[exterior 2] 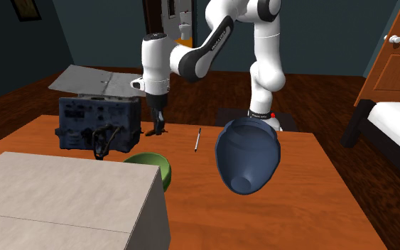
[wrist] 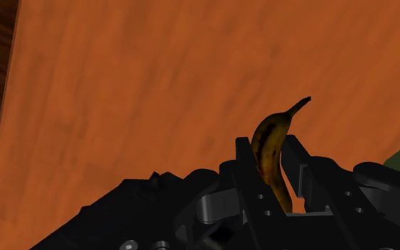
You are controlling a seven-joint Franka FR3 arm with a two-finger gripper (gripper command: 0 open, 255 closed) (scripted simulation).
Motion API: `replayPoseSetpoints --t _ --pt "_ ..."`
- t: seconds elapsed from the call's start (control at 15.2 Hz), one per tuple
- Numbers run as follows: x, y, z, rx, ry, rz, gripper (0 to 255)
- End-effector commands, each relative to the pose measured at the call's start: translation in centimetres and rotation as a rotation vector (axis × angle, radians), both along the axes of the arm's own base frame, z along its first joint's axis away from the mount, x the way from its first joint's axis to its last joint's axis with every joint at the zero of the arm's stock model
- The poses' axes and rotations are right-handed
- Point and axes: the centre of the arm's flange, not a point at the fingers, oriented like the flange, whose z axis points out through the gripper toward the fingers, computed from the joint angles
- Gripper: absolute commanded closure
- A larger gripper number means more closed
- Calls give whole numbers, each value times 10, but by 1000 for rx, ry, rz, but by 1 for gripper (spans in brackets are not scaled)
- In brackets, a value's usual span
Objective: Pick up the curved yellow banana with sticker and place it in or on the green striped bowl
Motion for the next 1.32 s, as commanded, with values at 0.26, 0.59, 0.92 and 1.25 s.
replayPoseSetpoints --t 0.26,0.59,0.92,1.25 --pt "0 -1 31 0 0 0 255" --pt "0 -1 58 0 0 0 255" --pt "-2 12 75 0 0 0 255" --pt "-13 77 76 0 0 0 255"
